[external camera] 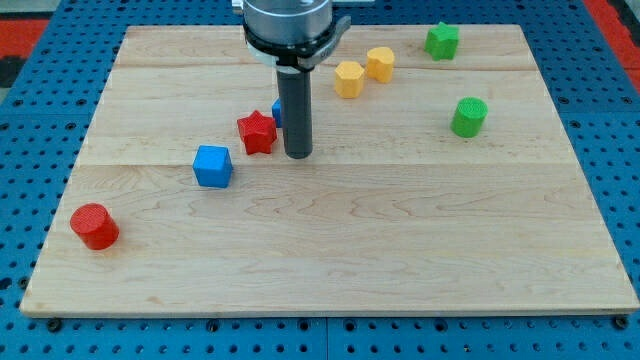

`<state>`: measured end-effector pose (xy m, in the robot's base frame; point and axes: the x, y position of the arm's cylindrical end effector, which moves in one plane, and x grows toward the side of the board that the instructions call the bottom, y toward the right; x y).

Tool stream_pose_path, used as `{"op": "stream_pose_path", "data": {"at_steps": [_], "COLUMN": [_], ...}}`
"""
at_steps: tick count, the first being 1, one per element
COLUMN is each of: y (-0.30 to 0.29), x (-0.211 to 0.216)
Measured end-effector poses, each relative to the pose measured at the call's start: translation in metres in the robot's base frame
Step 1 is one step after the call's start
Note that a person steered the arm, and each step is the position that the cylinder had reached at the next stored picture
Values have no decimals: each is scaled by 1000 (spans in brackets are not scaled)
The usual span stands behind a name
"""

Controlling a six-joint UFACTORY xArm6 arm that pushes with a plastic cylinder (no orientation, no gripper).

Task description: Slide the green circle down a bit

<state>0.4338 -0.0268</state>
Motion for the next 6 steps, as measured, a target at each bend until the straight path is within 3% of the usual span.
{"op": "stream_pose_path", "data": {"at_steps": [2,4,6], "y": [101,243,322], "x": [-39,-88,-73]}}
